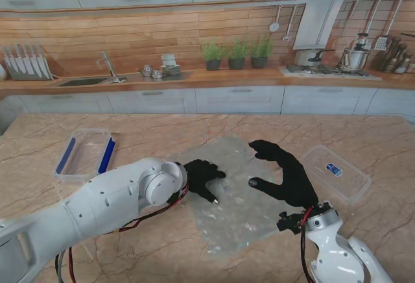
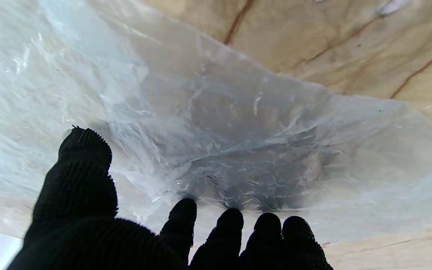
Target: Fold the bubble film and place it into the plastic crate
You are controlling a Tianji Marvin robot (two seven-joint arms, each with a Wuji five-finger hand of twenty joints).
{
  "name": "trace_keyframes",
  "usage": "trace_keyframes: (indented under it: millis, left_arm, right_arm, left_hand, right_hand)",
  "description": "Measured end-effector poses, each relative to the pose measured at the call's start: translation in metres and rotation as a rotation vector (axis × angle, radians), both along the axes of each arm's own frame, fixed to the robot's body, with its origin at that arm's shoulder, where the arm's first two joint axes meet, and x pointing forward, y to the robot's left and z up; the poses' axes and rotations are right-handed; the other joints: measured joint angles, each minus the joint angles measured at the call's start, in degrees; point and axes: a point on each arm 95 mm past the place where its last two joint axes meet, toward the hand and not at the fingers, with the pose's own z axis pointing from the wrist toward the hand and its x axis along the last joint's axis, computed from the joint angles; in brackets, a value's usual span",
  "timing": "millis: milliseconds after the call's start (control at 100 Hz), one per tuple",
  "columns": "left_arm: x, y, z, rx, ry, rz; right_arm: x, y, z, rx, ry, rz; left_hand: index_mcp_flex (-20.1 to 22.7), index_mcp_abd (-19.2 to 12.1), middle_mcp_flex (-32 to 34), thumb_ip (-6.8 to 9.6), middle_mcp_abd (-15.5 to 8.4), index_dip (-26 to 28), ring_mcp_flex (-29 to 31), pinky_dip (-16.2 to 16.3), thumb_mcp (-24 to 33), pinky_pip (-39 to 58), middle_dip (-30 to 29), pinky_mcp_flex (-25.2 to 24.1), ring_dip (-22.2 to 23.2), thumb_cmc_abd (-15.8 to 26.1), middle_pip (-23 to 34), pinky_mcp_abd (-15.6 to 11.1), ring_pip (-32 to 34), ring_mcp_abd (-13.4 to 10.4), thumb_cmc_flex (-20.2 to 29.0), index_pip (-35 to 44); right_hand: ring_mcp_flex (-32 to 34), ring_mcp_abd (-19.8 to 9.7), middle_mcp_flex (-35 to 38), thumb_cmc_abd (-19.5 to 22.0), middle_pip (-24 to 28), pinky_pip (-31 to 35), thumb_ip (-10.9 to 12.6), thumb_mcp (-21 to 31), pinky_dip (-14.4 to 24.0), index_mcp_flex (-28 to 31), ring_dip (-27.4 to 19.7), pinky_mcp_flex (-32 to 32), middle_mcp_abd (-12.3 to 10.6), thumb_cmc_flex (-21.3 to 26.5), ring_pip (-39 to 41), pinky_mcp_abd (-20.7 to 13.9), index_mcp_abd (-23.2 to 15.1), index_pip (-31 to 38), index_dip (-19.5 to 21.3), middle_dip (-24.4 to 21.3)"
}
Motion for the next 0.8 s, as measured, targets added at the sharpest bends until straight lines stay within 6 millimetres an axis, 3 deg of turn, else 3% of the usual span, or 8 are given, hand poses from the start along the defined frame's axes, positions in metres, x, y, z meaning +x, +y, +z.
trace_keyframes:
  millis: [100,190,550,670,710,800]
  left_arm:
    - [-0.006,0.003,0.0,-0.001,-0.025,-0.092]
    - [-0.011,0.006,0.0,-0.029,-0.047,-0.185]
    - [-0.016,0.017,0.005,0.022,-0.1,-0.292]
    - [-0.013,0.016,0.018,0.001,-0.127,-0.215]
    - [-0.013,0.016,0.023,-0.041,-0.141,-0.17]
    - [-0.021,0.011,0.021,-0.091,-0.174,-0.14]
  right_arm:
    - [0.0,0.0,0.0,0.002,0.001,0.001]
    - [0.001,0.0,0.0,0.002,0.002,0.002]
    - [0.002,0.0,-0.001,0.006,0.007,0.005]
    - [0.002,0.0,-0.001,0.005,0.007,0.004]
    - [0.002,0.0,-0.001,0.005,0.006,0.003]
    - [0.003,-0.001,-0.001,0.005,0.006,0.001]
  left_hand:
    - [0.7,-0.5,0.3,0.0,-0.2,0.9,0.0,0.0,0.0,-0.1,0.6,0.7,0.0,0.0,2.5,-0.1,0.2,-0.1,0.2,2.5]
    - [2.1,-3.2,0.6,0.0,-1.4,1.5,0.0,0.0,0.0,-0.1,0.6,1.3,0.4,0.0,3.0,-0.3,0.6,-0.7,0.0,4.3]
    - [2.1,-3.5,1.2,0.0,-1.7,2.2,0.2,0.0,0.2,-0.1,0.1,2.7,0.8,0.1,4.4,-0.4,2.6,-0.7,-0.1,6.8]
    - [2.1,-2.8,1.2,-0.01,-1.7,2.0,0.8,0.0,0.7,-0.1,0.1,3.6,1.3,0.7,5.4,0.0,4.0,-0.7,-0.7,6.8]
    - [2.1,-1.4,1.2,-0.01,-0.9,1.7,0.8,0.0,0.8,-0.1,0.1,3.7,1.3,0.7,5.7,1.2,4.2,0.3,-0.5,6.8]
    - [2.1,-1.3,1.2,-0.01,-0.6,1.4,0.9,0.0,1.4,-0.1,-0.1,4.1,1.3,0.7,5.8,1.3,4.8,0.6,-0.7,6.8]
  right_hand:
    - [0.0,0.0,0.0,0.0,0.0,0.0,0.0,0.0,0.2,0.0,0.0,0.0,0.0,-0.7,0.0,0.0,0.0,0.0,0.0,0.0]
    - [0.0,0.0,0.0,0.0,0.0,0.0,0.0,0.0,0.2,0.0,0.0,0.0,0.0,-0.7,0.0,0.0,0.0,0.0,0.0,0.0]
    - [0.0,0.0,0.0,0.0,0.0,0.0,0.0,0.0,0.2,0.0,0.4,0.0,0.0,-1.4,0.0,0.0,0.0,0.0,0.0,0.0]
    - [0.0,0.0,0.0,0.0,0.0,0.0,0.0,0.0,0.3,0.0,0.4,0.0,0.0,-1.4,0.0,0.0,0.0,0.0,0.0,0.0]
    - [0.0,0.0,0.0,0.0,0.0,0.0,0.0,0.0,0.3,0.0,0.4,0.0,0.0,-1.4,0.0,0.0,0.0,0.0,0.0,0.0]
    - [0.0,0.0,0.0,0.0,0.0,0.0,0.0,0.0,0.3,0.0,0.4,0.0,0.0,-1.4,0.0,0.0,0.0,0.0,0.0,0.0]
